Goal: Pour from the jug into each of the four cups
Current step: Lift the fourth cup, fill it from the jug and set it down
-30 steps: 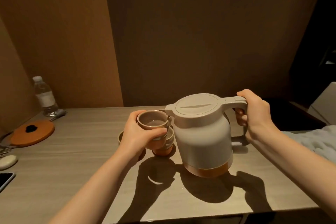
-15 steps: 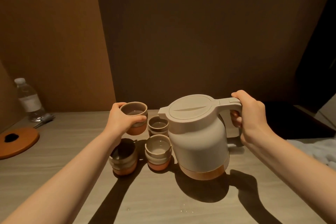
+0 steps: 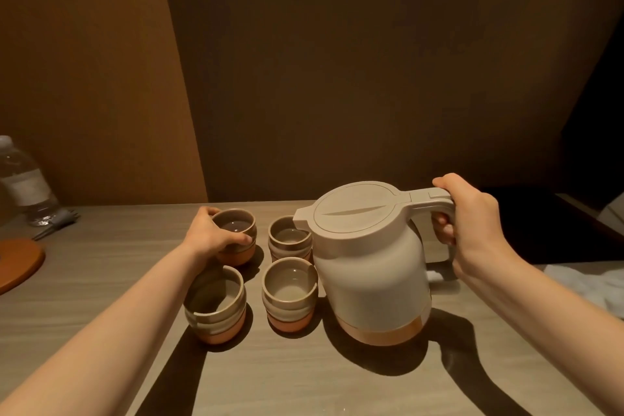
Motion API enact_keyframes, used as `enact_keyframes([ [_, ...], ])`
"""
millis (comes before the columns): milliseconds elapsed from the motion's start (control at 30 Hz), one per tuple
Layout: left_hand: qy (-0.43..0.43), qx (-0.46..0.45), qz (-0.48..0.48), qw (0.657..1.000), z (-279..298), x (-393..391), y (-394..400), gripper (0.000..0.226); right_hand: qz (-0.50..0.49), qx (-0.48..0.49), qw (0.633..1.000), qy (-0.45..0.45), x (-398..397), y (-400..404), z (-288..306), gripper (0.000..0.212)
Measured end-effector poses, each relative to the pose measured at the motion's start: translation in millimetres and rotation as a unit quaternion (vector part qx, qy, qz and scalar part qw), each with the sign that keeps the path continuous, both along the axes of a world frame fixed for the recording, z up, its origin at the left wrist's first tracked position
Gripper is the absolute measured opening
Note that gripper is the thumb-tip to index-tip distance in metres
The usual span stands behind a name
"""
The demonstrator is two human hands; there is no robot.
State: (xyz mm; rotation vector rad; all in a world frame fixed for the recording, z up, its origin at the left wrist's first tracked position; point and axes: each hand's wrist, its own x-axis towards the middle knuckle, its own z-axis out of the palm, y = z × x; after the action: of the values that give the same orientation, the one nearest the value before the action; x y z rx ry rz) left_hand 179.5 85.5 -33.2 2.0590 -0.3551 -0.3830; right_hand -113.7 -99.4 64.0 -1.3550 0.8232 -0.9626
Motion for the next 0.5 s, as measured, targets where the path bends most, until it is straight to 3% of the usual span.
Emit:
enact_keyframes([
  [500, 0.039, 0.083, -0.028, 0.995, -4.3, 6.6, 8.2, 0.088, -0.003, 0.006, 1.000, 0.000, -2.6, 4.0, -5.4, 0.034],
])
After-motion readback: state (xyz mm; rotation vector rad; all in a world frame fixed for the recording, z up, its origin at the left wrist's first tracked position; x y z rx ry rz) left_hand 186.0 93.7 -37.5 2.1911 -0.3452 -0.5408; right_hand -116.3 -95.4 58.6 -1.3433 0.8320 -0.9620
